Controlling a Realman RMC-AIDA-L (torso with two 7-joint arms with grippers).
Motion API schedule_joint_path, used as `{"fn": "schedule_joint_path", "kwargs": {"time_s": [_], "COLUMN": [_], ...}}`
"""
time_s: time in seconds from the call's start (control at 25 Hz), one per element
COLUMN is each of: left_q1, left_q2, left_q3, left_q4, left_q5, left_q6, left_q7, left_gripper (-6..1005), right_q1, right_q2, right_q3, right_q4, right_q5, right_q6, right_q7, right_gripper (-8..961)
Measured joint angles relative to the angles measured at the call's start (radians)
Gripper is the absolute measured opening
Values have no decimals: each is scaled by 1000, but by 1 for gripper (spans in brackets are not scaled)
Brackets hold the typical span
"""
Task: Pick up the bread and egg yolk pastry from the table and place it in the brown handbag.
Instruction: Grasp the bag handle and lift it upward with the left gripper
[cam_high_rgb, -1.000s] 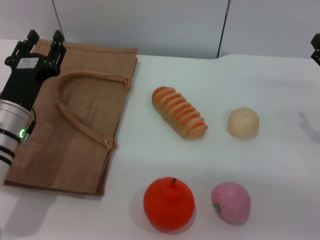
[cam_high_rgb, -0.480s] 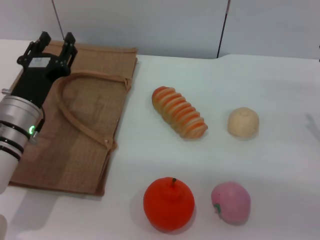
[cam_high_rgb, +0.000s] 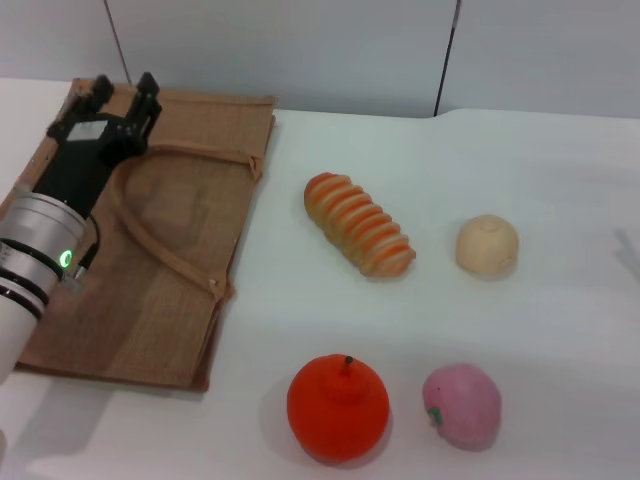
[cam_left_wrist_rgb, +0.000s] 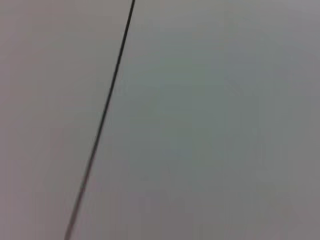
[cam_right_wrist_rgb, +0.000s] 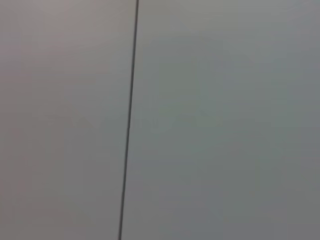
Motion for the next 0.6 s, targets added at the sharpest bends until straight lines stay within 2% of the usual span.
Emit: {"fn": "schedule_joint_path", "kwargs": {"time_s": [0.04,0.16,0.32,0.44,0.6], "left_q1": [1,14,56,75,73], "left_q2": [4,12,1,0,6], "left_q3": [14,116,233,264,271], "left_q4": [11,136,417,560,766], "left_q5": [10,83,207,300,541], "left_q6": [8,17,-11,-48,-61], "left_q7": [-57,-366,-803,-1026,-1420], "left_gripper": [616,616,616,615,615], "right_q1": [0,-3,-1,1,0], "right_q2": [0,-1,-1,-1,-1], "right_q3": [0,1,1,1,1], "right_q4": [0,0,0,0,-10], "right_q5": [0,0,1,2,2], "right_q6": [0,0,1,2,25], "right_q7": [0,0,-3,-3,-3], "right_gripper": [896,896,895,895,895]}}
